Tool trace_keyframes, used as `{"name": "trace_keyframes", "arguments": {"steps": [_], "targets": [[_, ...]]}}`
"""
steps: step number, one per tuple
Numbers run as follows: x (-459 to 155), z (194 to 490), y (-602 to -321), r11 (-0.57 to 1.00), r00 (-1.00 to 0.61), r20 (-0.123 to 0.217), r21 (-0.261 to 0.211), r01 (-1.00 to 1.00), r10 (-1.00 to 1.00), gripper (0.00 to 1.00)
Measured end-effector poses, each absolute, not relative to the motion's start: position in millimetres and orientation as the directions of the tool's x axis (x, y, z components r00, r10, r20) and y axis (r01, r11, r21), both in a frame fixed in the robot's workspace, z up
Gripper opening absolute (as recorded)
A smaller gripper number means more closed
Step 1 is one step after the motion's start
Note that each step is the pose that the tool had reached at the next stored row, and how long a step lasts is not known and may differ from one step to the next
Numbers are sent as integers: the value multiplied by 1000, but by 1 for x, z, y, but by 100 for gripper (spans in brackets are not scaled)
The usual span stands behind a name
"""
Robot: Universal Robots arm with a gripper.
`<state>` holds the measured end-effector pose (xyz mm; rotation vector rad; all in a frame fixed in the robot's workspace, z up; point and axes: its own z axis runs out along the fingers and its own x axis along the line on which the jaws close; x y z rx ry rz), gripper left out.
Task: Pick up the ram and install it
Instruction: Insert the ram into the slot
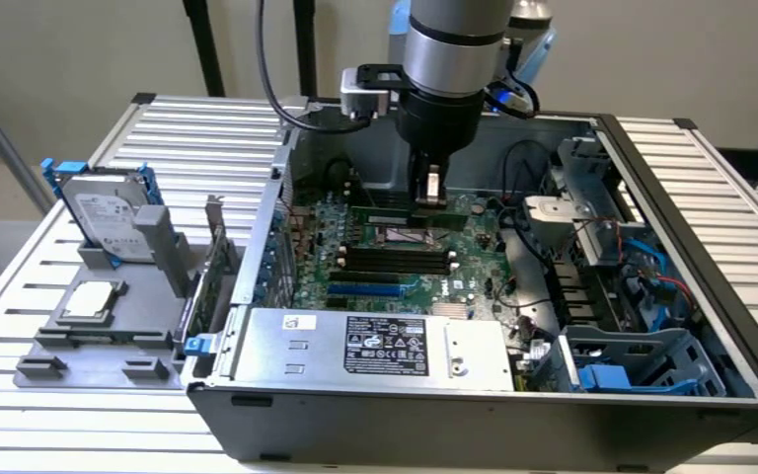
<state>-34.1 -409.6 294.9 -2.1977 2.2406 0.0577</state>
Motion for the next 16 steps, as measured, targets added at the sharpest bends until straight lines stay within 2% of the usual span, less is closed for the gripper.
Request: {"name": "trace_keyframes", "arguments": {"steps": [16], "targets": [[-34,266,-410,30,-30,-28,24,-999,-999,14]]}}
